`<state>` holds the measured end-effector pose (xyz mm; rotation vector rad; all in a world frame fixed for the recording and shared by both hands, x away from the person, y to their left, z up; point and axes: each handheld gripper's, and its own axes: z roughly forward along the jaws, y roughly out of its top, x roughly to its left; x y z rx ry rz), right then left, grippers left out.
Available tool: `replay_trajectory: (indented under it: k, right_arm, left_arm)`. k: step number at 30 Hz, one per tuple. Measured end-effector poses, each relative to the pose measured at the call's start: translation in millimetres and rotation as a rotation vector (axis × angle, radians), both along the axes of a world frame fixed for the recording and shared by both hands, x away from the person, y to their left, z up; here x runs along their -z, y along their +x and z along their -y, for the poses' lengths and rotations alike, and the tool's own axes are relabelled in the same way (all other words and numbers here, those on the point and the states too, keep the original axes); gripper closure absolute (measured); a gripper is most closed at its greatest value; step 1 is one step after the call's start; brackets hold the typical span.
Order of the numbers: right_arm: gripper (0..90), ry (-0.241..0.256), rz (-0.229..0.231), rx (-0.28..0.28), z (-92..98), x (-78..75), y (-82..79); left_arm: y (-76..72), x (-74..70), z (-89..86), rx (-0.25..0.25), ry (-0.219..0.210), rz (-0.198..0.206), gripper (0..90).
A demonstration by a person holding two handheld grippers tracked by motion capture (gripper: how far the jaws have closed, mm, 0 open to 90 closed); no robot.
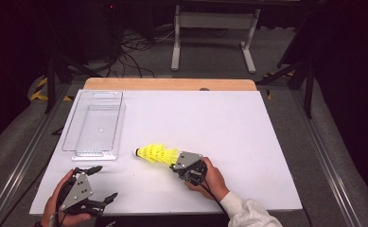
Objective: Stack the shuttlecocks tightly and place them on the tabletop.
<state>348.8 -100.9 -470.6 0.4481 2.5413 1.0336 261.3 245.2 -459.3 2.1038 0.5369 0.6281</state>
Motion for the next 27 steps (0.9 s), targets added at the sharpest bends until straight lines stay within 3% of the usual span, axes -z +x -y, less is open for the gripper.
replay_trajectory:
  k: [17, 27]
  right_arm:
    - [90.0, 0.038, 0.049, -0.076, -8.5, -6.6, 0.3]
    - [90.0, 0.033, 0.042, -0.11, -19.0, -1.6, 5.3]
  left_arm:
    - [0.1, 0.0, -0.2, 0.0, -0.002, -0.001, 7.2]
    - [0.2, 0.4, -0.1, 0.002, -0.001, -0.002, 7.2]
